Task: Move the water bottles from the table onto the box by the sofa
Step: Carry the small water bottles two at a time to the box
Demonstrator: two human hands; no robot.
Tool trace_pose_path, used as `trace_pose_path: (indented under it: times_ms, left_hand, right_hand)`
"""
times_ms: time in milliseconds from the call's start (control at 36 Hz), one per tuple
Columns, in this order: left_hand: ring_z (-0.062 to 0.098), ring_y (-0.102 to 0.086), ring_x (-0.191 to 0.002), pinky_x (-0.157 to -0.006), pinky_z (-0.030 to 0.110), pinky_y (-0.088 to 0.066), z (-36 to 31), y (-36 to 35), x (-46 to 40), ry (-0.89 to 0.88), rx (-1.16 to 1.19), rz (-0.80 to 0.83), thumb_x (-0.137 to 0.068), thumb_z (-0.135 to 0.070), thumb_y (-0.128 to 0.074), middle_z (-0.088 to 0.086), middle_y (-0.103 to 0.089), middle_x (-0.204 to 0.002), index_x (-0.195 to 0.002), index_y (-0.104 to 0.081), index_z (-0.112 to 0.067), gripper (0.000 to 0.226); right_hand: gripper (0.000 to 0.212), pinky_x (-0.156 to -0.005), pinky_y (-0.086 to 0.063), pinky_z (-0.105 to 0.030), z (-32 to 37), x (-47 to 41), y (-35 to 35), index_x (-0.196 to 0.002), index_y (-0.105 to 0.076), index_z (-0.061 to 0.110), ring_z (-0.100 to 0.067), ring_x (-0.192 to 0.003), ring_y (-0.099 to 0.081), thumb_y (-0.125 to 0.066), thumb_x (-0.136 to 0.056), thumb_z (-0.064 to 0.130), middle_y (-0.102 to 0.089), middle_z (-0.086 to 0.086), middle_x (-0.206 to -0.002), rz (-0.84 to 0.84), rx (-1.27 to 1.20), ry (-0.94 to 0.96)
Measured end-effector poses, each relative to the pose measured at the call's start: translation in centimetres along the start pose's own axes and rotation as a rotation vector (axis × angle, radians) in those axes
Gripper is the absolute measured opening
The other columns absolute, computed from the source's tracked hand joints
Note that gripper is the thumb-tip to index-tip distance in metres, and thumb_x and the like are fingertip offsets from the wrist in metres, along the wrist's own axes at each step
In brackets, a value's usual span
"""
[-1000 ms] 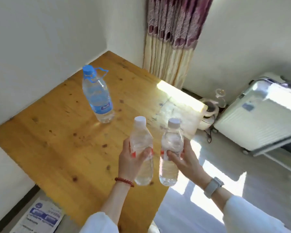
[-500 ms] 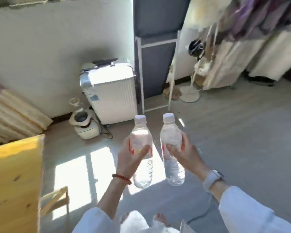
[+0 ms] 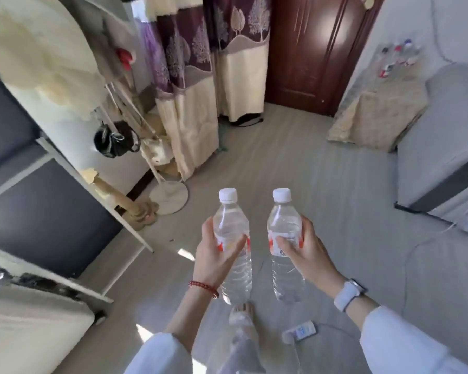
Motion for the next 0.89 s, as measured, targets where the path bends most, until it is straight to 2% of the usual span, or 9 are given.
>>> trace_pose_path:
  times_ms: [167,250,306,389,472,556,694,778,889]
  left_hand:
    - [-0.001,-0.058,-0.090,-0.071,0.011,-0.042,-3.8,-6.2,-13.9,-0.041,0.001,0.158,-0.059,-0.061,-0.057,-0.027,-0.054,-0.099,-0.117,-0.042,-0.026,0.068]
    - [-0.009,-0.057,-0.089,-0.071,0.009,-0.044,-5.7,-9.9,-19.6,-0.060,-0.001,0.256,-0.065,-0.050,-0.063,-0.026,-0.057,-0.098,-0.114,-0.039,-0.034,0.057]
    - [-0.002,-0.059,-0.091,-0.075,0.019,-0.047,-6.9,-12.9,-23.3,-0.073,-0.025,0.318,-0.067,-0.048,-0.064,-0.025,-0.057,-0.099,-0.116,-0.039,-0.033,0.058]
    - [0.007,-0.061,-0.089,-0.077,0.027,-0.048,-8.7,-17.8,-28.8,-0.096,-0.058,0.390,-0.062,-0.056,-0.062,-0.023,-0.058,-0.097,-0.117,-0.038,-0.033,0.064]
    - [0.013,-0.062,-0.089,-0.078,0.030,-0.050,-10.2,-23.3,-34.4,-0.110,-0.078,0.443,-0.060,-0.059,-0.060,-0.011,-0.062,-0.098,-0.122,-0.037,-0.026,0.075]
    - [0.015,-0.064,-0.089,-0.080,0.037,-0.053,-12.1,-29.1,-40.1,-0.124,-0.090,0.475,-0.059,-0.062,-0.059,-0.005,-0.065,-0.101,-0.122,-0.037,-0.027,0.075]
    - [0.013,-0.063,-0.089,-0.081,0.034,-0.052,-16.9,-38.4,-49.4,-0.120,-0.100,0.499,-0.060,-0.062,-0.060,-0.009,-0.063,-0.100,-0.123,-0.036,-0.029,0.075]
    - [-0.001,-0.060,-0.080,-0.073,0.025,-0.047,-19.7,-43.3,-54.2,-0.141,-0.089,0.484,-0.073,-0.044,-0.069,-0.023,-0.059,-0.090,-0.124,-0.039,-0.024,0.063]
    - [-0.003,-0.059,-0.082,-0.077,0.027,-0.047,-22.3,-48.8,-60.3,-0.146,-0.087,0.485,-0.076,-0.038,-0.069,-0.025,-0.058,-0.091,-0.126,-0.039,-0.021,0.060]
  right_hand:
    - [0.056,-0.088,-0.048,-0.042,-0.1,-10.7,5.7,-0.125,-0.030,0.033,-0.018,-0.099,-0.060,-0.060,-0.080,0.046,-0.060,0.011,-0.108,-0.114,-0.003,-0.086]
    - [0.066,-0.088,-0.048,-0.040,-0.9,-14.9,9.0,-0.125,-0.029,0.033,-0.017,-0.099,-0.060,-0.055,-0.071,0.060,-0.060,0.012,-0.109,-0.193,-0.012,-0.130]
    - [0.070,-0.087,-0.049,-0.040,-1.8,-17.7,11.2,-0.124,-0.028,0.033,-0.017,-0.097,-0.061,-0.051,-0.067,0.066,-0.060,0.011,-0.107,-0.234,-0.012,-0.163]
    - [0.062,-0.087,-0.049,-0.044,-4.0,-22.2,14.6,-0.125,-0.029,0.030,-0.021,-0.097,-0.061,-0.058,-0.075,0.056,-0.061,0.004,-0.106,-0.294,-0.025,-0.211]
    - [0.071,-0.087,-0.049,-0.046,-6.3,-27.4,18.0,-0.123,-0.030,0.031,-0.021,-0.095,-0.062,-0.051,-0.066,0.067,-0.062,0.000,-0.103,-0.339,-0.039,-0.249]
    - [0.076,-0.086,-0.050,-0.047,-8.7,-33.4,22.0,-0.123,-0.031,0.028,-0.021,-0.092,-0.062,-0.050,-0.062,0.070,-0.062,-0.005,-0.101,-0.375,-0.062,-0.268]
    - [0.076,-0.082,-0.051,-0.044,-11.3,-43.7,29.7,-0.126,-0.031,0.026,-0.019,-0.083,-0.062,-0.055,-0.065,0.066,-0.062,-0.002,-0.090,-0.431,-0.090,-0.295]
    - [0.064,-0.066,-0.044,-0.031,-12.3,-49.1,34.2,-0.129,-0.032,0.019,-0.011,-0.061,-0.048,-0.063,-0.079,0.043,-0.042,0.005,-0.068,-0.475,-0.077,-0.297]
    - [0.057,-0.062,-0.038,-0.027,-13.8,-55.6,39.1,-0.126,-0.035,0.020,-0.009,-0.056,-0.043,-0.063,-0.080,0.039,-0.036,0.008,-0.064,-0.502,-0.069,-0.311]
Point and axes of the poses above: each hand's wrist, its own x-axis away from the middle knuckle, its own y-axis out of the back of the hand, z = x × y, the point moved 2 cm from there along -x, towards the middle knuckle
